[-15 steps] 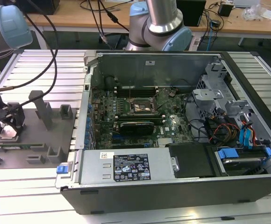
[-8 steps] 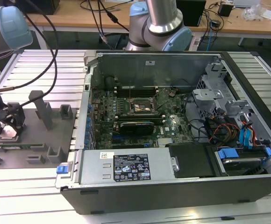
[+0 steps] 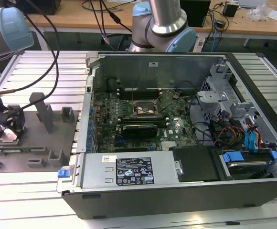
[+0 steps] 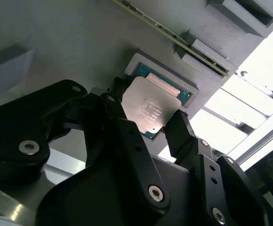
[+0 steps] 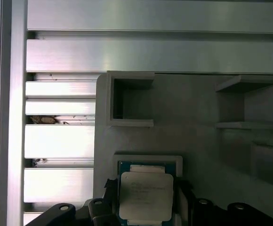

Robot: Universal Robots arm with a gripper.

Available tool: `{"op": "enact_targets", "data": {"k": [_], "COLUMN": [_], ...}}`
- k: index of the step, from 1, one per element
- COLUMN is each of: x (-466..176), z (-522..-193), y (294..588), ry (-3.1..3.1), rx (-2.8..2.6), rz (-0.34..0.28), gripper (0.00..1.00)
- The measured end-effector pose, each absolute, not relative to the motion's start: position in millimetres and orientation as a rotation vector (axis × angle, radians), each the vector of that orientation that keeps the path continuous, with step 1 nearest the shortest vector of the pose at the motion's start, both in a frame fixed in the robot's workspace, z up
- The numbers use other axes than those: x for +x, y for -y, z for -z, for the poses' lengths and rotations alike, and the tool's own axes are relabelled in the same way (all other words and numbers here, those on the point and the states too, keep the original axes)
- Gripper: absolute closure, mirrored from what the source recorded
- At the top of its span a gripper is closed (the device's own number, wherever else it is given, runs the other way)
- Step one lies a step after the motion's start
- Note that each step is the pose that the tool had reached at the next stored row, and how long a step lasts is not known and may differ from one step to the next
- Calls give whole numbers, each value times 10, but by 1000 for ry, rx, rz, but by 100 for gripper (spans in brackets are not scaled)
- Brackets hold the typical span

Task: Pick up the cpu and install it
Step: 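Pick up the cpu and move it towards the insertion slot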

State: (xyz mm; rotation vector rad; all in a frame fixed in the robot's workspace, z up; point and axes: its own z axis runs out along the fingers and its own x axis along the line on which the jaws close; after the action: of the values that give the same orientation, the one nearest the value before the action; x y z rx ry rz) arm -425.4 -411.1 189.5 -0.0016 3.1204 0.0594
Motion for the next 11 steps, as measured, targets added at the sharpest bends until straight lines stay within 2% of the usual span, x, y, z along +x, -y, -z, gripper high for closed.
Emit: {"op": "enact_targets", "data": {"k": [1,11], "x": [-4254,-4254], "z": [-1895,-2004], "y": [4111,4109], "ry": [-3120,-3120], "rx": [-1,0], "rz": [-59,-59], "gripper": [46,46]}}
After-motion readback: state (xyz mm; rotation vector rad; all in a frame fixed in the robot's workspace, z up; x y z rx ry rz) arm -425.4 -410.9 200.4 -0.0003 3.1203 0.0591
